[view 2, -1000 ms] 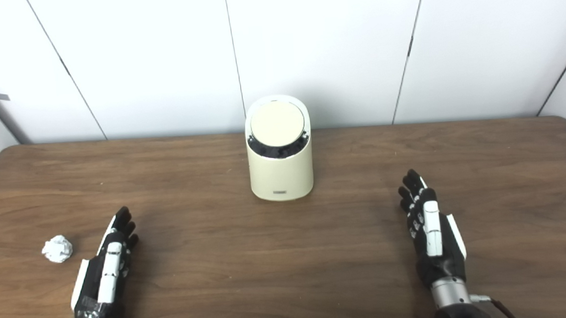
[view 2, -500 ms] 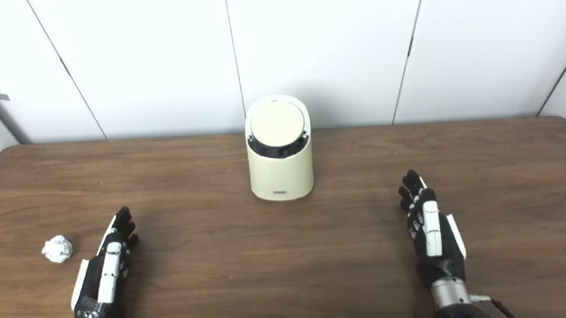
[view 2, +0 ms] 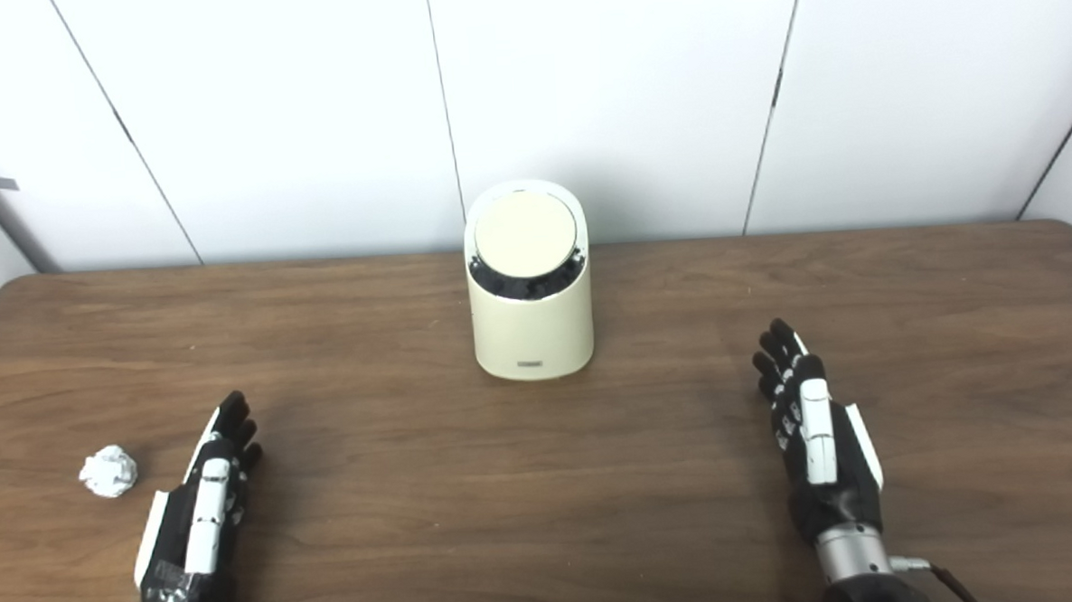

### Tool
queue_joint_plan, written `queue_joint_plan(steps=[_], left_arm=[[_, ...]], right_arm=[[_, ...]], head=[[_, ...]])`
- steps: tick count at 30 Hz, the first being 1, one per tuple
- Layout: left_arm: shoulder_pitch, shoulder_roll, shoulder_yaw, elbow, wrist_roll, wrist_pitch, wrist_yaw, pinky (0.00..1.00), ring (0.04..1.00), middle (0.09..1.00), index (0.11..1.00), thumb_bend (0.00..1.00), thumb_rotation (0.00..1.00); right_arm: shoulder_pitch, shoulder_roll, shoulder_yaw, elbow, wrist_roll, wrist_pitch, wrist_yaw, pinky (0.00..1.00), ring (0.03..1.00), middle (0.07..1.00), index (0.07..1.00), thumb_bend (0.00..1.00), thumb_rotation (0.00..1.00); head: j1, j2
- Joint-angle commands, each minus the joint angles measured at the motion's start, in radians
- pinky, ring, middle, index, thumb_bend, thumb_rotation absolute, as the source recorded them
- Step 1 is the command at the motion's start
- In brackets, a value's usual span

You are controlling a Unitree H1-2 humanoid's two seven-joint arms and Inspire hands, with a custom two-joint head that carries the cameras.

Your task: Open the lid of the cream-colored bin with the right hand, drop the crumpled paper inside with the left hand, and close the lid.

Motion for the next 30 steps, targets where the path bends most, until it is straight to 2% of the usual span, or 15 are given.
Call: queue_joint_plan(steps=[1,18,24,30], left_arm=[[0.005,0.0,-0.003,-0.011,-0.004,-0.015,0.001,1.0,1.0,1.0,0.988,0.38,0.89],[-0.002,0.007,0.002,0.0,0.003,-0.015,0.003,1.0,1.0,1.0,0.987,0.4,0.89],[-0.009,0.004,0.002,0.018,0.002,-0.025,0.004,1.0,1.0,1.0,0.988,0.4,0.88],[-0.017,-0.005,-0.003,0.031,0.007,-0.03,0.007,1.0,1.0,1.0,0.992,0.4,0.87]], right_arm=[[-0.021,-0.004,-0.002,-0.023,-0.002,-0.023,0.001,0.99,0.95,0.953,0.947,0.55,1.0],[-0.034,0.002,0.003,-0.025,0.006,-0.033,0.007,0.99,0.956,0.962,0.953,0.53,1.0],[-0.077,-0.002,0.003,-0.022,-0.012,-0.027,-0.005,0.98,0.951,0.958,0.94,0.56,1.0],[-0.138,-0.041,-0.001,-0.03,-0.003,0.01,0.018,1.0,0.975,0.972,0.955,0.6,1.0]], head=[[-0.001,0.0],[-0.001,-0.01],[-0.003,-0.02],[-0.002,-0.028]])
